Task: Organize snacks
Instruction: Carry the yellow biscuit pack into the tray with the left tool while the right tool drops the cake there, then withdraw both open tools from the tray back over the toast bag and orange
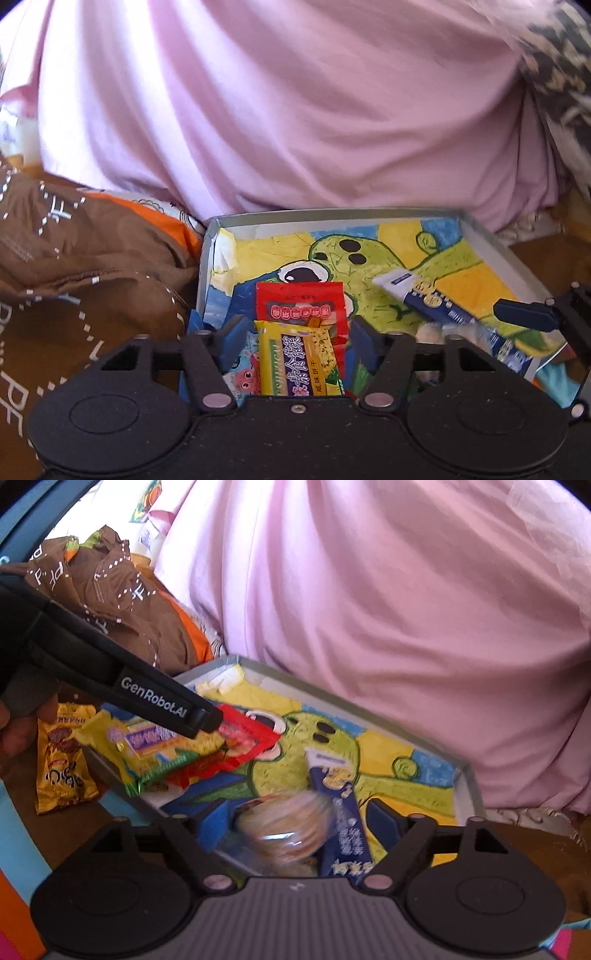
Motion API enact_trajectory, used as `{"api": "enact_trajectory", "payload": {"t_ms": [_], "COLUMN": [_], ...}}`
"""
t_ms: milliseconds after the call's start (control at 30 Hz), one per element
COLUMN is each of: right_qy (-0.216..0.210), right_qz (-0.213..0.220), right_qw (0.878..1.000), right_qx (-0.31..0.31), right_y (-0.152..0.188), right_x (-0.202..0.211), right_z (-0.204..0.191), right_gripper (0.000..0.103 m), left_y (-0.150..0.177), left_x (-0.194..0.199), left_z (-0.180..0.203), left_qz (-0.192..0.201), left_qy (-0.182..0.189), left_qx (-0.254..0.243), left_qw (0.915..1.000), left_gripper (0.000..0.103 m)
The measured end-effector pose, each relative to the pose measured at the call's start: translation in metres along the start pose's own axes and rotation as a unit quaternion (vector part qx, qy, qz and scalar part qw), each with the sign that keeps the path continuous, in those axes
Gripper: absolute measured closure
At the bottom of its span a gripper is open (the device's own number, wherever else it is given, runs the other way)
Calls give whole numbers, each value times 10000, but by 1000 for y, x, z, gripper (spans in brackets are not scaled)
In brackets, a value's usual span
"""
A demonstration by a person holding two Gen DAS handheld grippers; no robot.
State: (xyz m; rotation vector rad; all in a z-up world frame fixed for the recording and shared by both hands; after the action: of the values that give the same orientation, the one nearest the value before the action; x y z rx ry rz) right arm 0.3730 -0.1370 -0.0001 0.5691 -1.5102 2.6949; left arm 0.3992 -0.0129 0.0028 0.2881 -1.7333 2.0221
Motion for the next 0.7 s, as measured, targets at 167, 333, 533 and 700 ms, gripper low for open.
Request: {"api": "enact_trajectory", "payload": {"t_ms": [167, 333, 533, 700], "right_qy": [170, 353, 494, 516], "right_qz": [171, 359, 552, 653], "right_qw": [9997, 9981, 9946, 9916], "right_qx": [-105, -359, -724, -987], "right_y": [-9, -16, -21, -18], "right_x": [10, 30, 64, 99], "right_z": [7, 20, 35, 41], "right_gripper": [4, 0, 0, 0], "left_y": [-6, -14, -15, -19], "left_x": [15, 39, 70, 99], "left_z": [-1, -4, -2, -4], "left_qz": [187, 376, 389, 440], "left_qy": [-39, -149, -107, -109], "left_qx": [215, 475, 562, 688], "left_qw": [9996, 9981, 9976, 9966], "left_gripper": [15, 7, 3, 2]}}
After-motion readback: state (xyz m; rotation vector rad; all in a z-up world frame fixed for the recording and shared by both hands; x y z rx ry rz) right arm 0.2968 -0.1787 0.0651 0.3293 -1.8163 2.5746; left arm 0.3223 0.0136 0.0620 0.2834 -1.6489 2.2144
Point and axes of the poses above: each gripper's, at about its wrist camera, not at the fingertips, and x roughly against the way its jaws point, z to its right, y to its underside, the point moved 10 cm from there along -x, roughly the way its jaws point, and after that the axes turned 9 degrees about y, right-handed, at the moved point
